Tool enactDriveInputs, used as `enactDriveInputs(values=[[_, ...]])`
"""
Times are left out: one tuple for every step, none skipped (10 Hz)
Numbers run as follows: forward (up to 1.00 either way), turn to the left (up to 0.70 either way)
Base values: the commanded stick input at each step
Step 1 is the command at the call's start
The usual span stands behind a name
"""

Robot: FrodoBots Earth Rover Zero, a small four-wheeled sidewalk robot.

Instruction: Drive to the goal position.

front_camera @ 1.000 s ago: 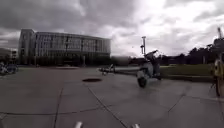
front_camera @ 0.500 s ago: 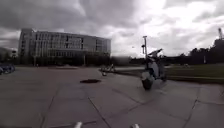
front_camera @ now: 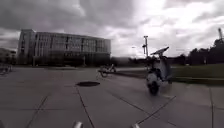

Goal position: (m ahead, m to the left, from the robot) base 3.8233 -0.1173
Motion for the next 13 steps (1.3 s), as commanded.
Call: enactDriveInputs(values=[[0.70, 0.00], [0.70, 0.00], [0.70, 0.00], [0.70, 0.00], [0.70, 0.00], [0.70, 0.00], [0.70, 0.00], [0.70, 0.00], [0.70, 0.00], [0.70, 0.00], [0.70, 0.00], [0.70, 0.00], [0.70, 0.00]])
